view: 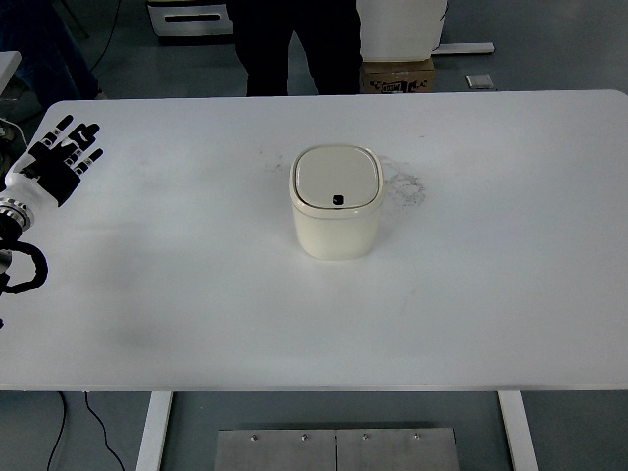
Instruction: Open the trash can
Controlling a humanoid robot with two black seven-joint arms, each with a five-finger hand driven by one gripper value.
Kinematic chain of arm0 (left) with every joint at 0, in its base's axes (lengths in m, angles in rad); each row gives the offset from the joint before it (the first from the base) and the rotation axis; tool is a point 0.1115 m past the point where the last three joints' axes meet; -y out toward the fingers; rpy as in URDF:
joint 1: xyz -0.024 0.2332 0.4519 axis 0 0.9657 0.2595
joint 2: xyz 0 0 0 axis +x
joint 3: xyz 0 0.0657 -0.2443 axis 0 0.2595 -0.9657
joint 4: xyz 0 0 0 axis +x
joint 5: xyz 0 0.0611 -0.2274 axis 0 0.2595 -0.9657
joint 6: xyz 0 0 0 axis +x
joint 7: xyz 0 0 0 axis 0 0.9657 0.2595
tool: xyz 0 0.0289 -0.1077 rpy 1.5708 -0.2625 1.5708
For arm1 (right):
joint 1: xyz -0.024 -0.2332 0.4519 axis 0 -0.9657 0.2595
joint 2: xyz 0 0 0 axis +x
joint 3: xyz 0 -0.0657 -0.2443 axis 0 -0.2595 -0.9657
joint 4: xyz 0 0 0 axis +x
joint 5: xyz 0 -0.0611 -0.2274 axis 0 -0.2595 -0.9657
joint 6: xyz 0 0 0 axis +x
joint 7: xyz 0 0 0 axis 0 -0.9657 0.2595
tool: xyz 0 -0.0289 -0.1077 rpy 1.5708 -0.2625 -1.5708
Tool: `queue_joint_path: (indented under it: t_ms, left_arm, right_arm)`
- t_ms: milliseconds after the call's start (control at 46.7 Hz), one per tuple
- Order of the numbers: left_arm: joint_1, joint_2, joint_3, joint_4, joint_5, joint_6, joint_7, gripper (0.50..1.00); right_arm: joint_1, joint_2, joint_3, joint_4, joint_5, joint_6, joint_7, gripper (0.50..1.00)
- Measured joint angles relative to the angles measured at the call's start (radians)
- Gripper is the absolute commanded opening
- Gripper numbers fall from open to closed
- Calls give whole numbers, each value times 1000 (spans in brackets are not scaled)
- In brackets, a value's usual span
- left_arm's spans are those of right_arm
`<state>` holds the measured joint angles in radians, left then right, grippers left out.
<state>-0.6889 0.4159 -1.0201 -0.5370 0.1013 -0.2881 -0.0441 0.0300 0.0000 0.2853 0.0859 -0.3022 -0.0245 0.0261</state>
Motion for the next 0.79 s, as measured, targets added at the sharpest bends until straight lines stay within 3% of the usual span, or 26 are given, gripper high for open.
queue_joint_path:
  t_ms: [236,792]
  left_arm:
    - [1,1,2,-29,13,0,-39,1000]
    - [-19,-17,3,-32,8,15,-42,1000]
  right_arm:
    - [0,0,0,0,0,0,0,991]
    - [0,0,0,0,0,0,0,991]
